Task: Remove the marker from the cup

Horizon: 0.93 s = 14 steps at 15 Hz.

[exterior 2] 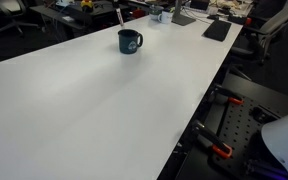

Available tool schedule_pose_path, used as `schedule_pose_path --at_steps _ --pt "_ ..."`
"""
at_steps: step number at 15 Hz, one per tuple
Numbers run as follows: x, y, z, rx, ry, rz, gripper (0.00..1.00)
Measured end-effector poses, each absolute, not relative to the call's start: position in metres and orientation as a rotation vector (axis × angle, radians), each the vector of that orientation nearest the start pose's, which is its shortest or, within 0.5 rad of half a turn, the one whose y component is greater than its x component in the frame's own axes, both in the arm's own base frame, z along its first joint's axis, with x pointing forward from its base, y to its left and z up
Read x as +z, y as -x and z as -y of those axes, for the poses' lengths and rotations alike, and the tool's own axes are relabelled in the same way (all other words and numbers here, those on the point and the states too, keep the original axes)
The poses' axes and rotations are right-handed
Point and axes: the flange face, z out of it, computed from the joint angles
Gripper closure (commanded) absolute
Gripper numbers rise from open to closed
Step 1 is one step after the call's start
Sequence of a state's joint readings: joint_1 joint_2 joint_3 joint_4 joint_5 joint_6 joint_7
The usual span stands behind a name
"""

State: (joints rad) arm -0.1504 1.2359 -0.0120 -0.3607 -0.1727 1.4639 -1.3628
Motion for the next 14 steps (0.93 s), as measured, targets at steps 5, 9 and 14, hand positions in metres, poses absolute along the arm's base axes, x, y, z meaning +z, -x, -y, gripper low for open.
schedule_pose_path --at_steps 5,9,14 --pt "0.354 -0.771 0.146 0.314 2.697 1.748 0.96" --pt "0.366 -0.766 0.167 0.308 2.768 1.671 0.96" --pt "0.366 -0.754 0.217 0.321 2.84 1.548 0.96"
